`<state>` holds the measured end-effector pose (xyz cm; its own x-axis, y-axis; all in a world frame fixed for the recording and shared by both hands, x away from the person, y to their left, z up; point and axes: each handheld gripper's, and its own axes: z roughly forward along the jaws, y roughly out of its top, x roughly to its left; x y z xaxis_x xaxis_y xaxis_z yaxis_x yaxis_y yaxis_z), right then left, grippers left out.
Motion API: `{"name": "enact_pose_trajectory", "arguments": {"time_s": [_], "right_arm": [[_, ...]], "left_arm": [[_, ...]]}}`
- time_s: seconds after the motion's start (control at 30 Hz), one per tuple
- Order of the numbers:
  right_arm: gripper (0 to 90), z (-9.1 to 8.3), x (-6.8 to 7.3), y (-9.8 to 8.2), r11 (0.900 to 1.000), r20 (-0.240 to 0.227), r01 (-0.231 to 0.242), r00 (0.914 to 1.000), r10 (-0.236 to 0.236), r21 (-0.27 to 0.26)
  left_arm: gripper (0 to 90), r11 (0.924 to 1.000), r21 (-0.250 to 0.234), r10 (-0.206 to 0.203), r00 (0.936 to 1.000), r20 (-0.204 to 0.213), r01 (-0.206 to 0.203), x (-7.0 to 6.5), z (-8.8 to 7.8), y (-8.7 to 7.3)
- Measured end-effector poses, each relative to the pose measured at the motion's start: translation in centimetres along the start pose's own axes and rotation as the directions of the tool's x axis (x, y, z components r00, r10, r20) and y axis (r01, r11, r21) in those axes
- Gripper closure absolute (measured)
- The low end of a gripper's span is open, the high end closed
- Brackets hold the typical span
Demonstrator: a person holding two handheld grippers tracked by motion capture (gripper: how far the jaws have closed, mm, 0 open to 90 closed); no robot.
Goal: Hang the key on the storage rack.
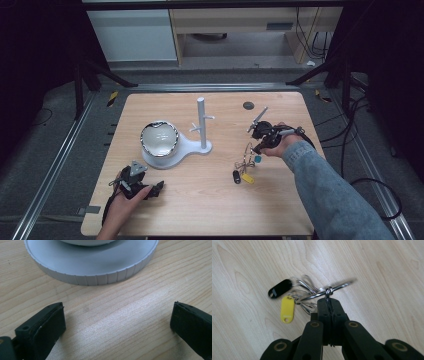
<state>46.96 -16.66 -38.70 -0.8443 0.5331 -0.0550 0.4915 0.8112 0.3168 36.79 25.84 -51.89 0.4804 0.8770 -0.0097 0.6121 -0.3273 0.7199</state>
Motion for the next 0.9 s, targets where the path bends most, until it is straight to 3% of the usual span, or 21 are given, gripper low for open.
{"name": "enact_pose_trajectory", "arguments": {"time_s": [0.9], "right_arm": [[89.0, -3.7, -0.9, 1.9, 0.999, 0.053, 0.012, 0.9985, -0.010, -0.038]], "left_arm": [[0.0, 1.0000, 0.000, 0.001, 1.0000, -0.001, -0.001, 0.0, 0.0, 0.0]]}}
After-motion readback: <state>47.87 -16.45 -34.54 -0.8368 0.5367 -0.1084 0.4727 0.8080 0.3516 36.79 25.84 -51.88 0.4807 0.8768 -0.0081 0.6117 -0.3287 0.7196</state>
